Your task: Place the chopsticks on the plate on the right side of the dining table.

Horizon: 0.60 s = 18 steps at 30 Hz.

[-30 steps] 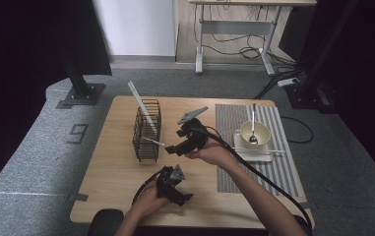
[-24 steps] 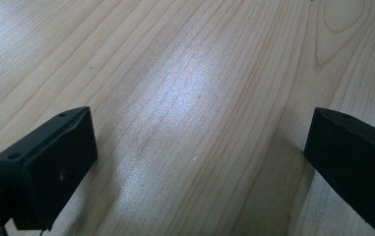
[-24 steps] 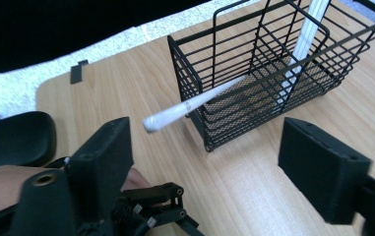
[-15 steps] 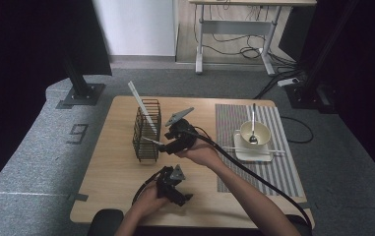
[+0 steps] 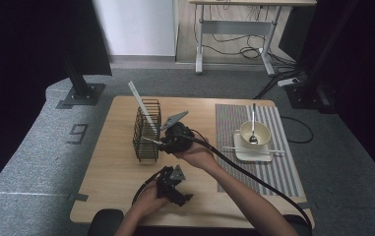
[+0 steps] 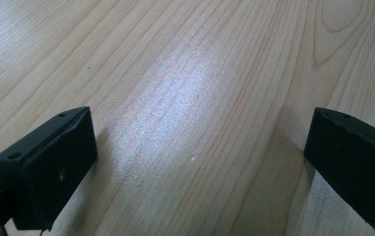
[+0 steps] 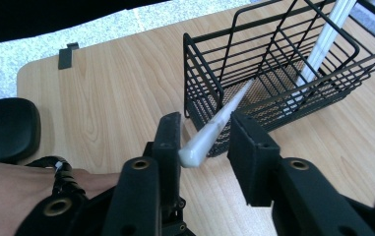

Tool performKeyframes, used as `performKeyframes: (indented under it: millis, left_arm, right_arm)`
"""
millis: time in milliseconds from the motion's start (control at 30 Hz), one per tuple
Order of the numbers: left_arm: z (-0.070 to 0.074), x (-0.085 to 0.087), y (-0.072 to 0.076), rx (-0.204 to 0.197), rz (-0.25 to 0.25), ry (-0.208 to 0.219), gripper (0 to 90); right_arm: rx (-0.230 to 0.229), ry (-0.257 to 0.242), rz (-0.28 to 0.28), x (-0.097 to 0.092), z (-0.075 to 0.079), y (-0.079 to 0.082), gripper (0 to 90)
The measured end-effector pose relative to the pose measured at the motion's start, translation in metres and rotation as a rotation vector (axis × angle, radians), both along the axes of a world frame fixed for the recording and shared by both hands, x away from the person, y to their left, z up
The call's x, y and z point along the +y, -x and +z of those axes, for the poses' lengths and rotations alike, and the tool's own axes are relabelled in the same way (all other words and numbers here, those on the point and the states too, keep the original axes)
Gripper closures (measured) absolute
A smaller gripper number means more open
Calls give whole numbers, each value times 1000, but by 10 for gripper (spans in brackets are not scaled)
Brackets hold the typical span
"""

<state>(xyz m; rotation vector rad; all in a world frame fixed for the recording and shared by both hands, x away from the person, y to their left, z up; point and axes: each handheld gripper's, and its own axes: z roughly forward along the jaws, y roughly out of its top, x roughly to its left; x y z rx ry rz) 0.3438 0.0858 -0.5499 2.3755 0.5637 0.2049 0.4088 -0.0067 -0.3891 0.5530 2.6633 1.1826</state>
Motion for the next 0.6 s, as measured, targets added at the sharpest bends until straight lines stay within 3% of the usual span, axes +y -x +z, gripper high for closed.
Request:
performKeyframes:
  millis: [233,600]
  left_arm:
    - [0,0,0,1,0,4,0]
    - [0,0,0,1,-8,0,0]
  right_arm:
    - [-25,25,-4,3,4,4,724]
    - [-116,81,-55,0,16,9,790]
